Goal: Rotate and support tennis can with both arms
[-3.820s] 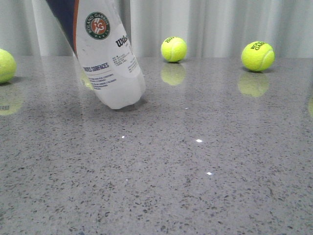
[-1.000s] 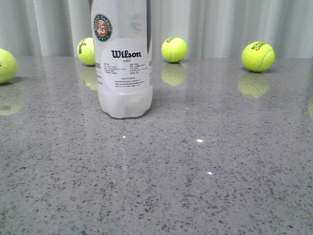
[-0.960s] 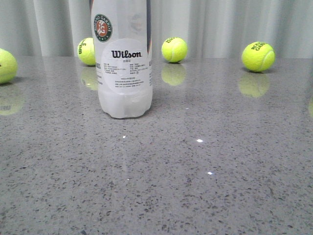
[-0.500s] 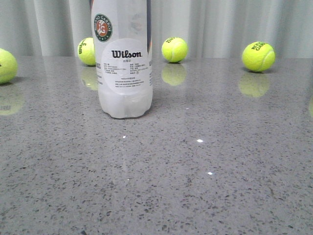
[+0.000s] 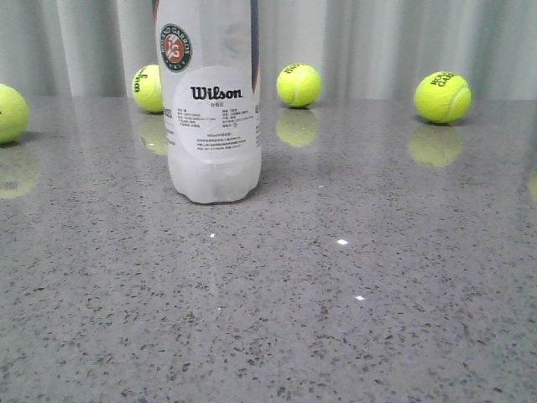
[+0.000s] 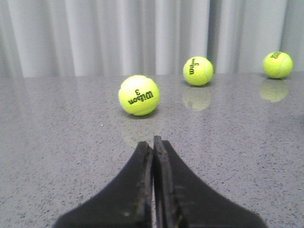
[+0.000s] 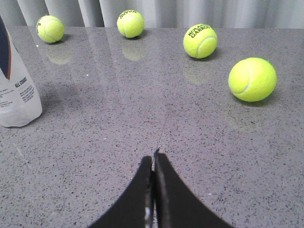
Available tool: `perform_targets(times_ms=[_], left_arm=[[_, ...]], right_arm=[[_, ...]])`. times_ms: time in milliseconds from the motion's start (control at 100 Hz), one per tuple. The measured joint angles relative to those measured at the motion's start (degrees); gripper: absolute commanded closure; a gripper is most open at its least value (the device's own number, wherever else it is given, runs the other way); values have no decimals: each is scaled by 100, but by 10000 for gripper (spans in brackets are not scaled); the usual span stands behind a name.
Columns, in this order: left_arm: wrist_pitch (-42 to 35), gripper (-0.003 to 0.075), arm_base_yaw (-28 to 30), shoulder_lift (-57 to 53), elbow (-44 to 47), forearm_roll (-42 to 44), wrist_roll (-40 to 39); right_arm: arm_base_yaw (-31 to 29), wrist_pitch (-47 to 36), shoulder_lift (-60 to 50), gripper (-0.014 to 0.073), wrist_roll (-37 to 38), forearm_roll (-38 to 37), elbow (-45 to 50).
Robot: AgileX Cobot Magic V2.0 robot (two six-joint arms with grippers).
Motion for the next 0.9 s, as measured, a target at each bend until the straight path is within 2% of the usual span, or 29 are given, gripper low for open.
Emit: perform_targets(times_ms=[230, 900], left_arm=[[95, 741, 195, 0, 0, -27, -13], [127, 741, 188, 0, 0, -36, -26]], right_arm=[[0, 0, 0, 650, 2, 0, 0], [0, 0, 0, 650, 2, 0, 0]])
